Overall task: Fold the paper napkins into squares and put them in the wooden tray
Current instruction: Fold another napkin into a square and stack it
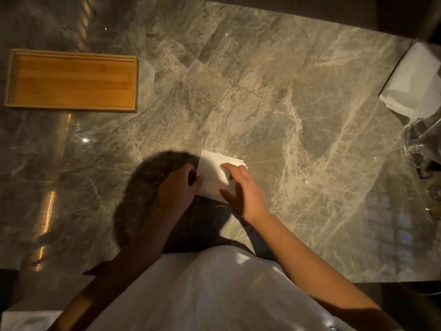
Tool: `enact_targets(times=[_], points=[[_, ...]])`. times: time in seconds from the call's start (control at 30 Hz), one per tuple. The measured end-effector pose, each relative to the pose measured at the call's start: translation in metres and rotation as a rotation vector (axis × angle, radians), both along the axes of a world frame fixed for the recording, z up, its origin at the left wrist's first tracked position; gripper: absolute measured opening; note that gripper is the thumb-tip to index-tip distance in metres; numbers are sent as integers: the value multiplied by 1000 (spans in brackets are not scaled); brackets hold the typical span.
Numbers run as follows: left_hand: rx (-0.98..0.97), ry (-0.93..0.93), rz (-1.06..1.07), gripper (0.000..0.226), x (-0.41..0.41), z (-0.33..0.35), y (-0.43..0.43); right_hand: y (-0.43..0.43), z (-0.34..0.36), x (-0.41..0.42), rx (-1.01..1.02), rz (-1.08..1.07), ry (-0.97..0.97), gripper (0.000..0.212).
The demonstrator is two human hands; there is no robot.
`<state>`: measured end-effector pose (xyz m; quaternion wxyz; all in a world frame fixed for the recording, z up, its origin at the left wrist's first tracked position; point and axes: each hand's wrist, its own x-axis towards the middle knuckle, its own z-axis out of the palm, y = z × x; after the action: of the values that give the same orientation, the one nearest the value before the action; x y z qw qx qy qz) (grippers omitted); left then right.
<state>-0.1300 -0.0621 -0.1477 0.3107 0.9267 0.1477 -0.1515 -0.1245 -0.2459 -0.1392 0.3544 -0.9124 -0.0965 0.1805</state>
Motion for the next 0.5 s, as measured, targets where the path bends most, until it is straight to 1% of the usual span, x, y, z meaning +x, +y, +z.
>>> enact_targets(times=[0.1,0.2,0.27,0.3,0.4,0.5], points=[[-49,-32,7,23,-7,-2,1,-1,2,3,-64,47,101,70],[-77,-156,-41,40,-11,-3,1,0,3,4,-146,77,165,81],[-1,-229,-171,52,-9,-3,2,0,4,2,-160,73,197,83],[52,-236,-247,56,-8,-3,3,0,5,1,-169,73,203,83],[166,-189,-459,60,-3,-3,7,1,5,1,-200,82,183,81],[242,-140,-577,62,5,-7,12,4,6,3,-218,99,126,79]])
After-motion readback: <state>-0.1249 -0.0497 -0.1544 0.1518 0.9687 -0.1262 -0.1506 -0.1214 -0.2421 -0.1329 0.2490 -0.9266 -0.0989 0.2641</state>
